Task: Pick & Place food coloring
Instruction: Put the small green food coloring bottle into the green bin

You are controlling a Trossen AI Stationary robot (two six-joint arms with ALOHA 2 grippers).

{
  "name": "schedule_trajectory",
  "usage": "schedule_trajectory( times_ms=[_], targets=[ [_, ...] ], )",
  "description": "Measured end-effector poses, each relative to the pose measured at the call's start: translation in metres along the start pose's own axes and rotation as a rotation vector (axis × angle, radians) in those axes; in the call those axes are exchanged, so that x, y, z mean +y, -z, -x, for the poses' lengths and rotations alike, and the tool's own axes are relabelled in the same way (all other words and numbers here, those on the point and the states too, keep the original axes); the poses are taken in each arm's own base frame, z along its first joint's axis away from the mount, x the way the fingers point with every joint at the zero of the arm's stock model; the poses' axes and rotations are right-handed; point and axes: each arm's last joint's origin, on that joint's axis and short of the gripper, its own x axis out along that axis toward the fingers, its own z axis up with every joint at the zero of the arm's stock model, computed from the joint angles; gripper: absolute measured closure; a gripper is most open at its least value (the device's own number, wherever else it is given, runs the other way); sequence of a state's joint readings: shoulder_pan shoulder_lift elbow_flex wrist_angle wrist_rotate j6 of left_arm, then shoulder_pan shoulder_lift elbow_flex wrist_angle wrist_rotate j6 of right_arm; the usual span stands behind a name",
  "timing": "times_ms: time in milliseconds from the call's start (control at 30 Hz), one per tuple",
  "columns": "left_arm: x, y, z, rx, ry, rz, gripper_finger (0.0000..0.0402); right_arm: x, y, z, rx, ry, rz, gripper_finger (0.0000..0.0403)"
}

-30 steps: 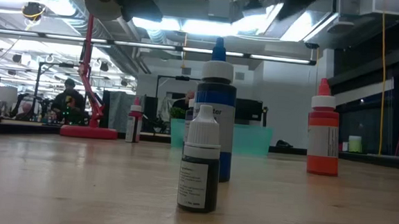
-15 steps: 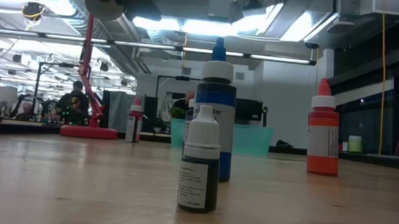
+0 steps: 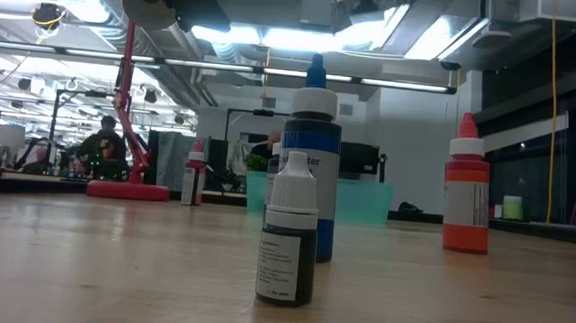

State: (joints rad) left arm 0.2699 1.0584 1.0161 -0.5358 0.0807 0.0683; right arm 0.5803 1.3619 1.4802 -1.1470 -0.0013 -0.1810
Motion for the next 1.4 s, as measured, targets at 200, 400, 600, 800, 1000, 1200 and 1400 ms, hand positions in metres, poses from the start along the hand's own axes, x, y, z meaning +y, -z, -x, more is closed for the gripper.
schedule_trajectory(
  times_ms=[200,400,600,800,1000,1200,1400],
  targets=[
    [0.000,0.000,0.000,0.000,-0.001,0.016,0.0320,0.016,-0.018,-0.040,0.053,-0.043,0.056,0.0247],
    [0.000,0.000,0.000,0.000,-0.011,0.029,0.0320,0.016,-0.027,-0.086,0.152,-0.059,0.063,0.0246],
    [0.000,0.000,0.000,0.000,0.009,0.029,0.0320,0.017,-0.037,-0.129,0.163,-0.093,0.017,0.0238],
    [-0.001,0.001,0.000,0.009,0.018,-0.004,0.0320,0.017,-0.042,-0.147,0.138,-0.078,-0.071,0.0179],
    [-0.002,0.005,0.000,0.045,0.056,-0.060,0.0320,0.012,-0.041,-0.179,0.188,-0.010,-0.177,0.0144],
    [-0.003,0.006,0.000,0.047,0.098,-0.113,0.0320,0.002,-0.031,-0.213,0.284,0.011,-0.293,0.0155],
    [-0.004,0.006,0.001,0.047,0.137,-0.144,0.0320,-0.002,-0.026,-0.227,0.321,0.032,-0.404,0.0173]
  ],
)
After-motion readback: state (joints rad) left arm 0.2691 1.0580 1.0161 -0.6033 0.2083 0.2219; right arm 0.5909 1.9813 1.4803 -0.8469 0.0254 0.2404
